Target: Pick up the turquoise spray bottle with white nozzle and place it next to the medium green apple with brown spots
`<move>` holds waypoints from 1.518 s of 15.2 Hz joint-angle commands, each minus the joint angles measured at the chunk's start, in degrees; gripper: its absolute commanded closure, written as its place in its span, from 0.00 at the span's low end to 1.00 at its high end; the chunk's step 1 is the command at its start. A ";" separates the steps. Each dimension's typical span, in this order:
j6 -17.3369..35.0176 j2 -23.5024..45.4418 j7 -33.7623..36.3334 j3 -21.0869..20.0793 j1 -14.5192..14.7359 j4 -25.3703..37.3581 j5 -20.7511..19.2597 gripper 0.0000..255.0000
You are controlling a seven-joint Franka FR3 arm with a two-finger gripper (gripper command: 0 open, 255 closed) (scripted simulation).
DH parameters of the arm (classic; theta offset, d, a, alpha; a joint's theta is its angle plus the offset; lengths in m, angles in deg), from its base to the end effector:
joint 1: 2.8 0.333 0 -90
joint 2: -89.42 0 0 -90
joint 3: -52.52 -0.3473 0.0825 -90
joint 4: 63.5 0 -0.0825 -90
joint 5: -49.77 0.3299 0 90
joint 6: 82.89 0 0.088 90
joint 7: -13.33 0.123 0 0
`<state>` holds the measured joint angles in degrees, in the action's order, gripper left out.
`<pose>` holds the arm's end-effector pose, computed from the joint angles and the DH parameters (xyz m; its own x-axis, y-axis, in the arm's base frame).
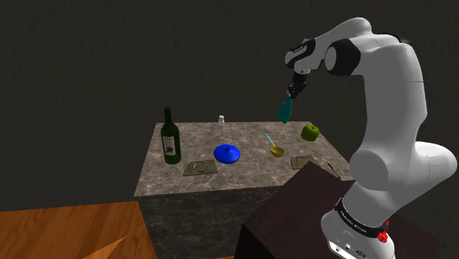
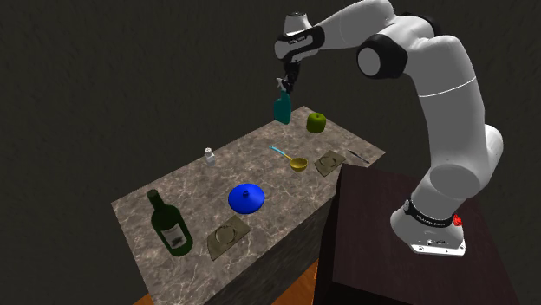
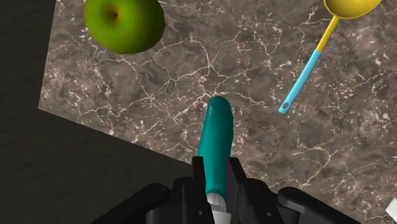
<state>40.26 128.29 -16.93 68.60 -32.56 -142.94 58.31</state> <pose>0.5333 -0.4683 0.3651 0.9599 -0.2701 0.0747 -0.2763 -0.9567 0.0920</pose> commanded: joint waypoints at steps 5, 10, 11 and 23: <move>3.61 1.90 -0.24 -0.40 -0.14 -1.71 0.52 1.00; 6.26 3.85 -0.42 -0.78 -0.34 -2.43 0.99 1.00; 6.77 4.27 -0.45 -0.86 -0.39 -2.52 1.08 1.00; 8.15 5.47 -0.55 -1.10 -0.53 -2.71 1.34 0.00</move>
<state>48.41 133.77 -17.48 67.50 -33.09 -145.66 59.66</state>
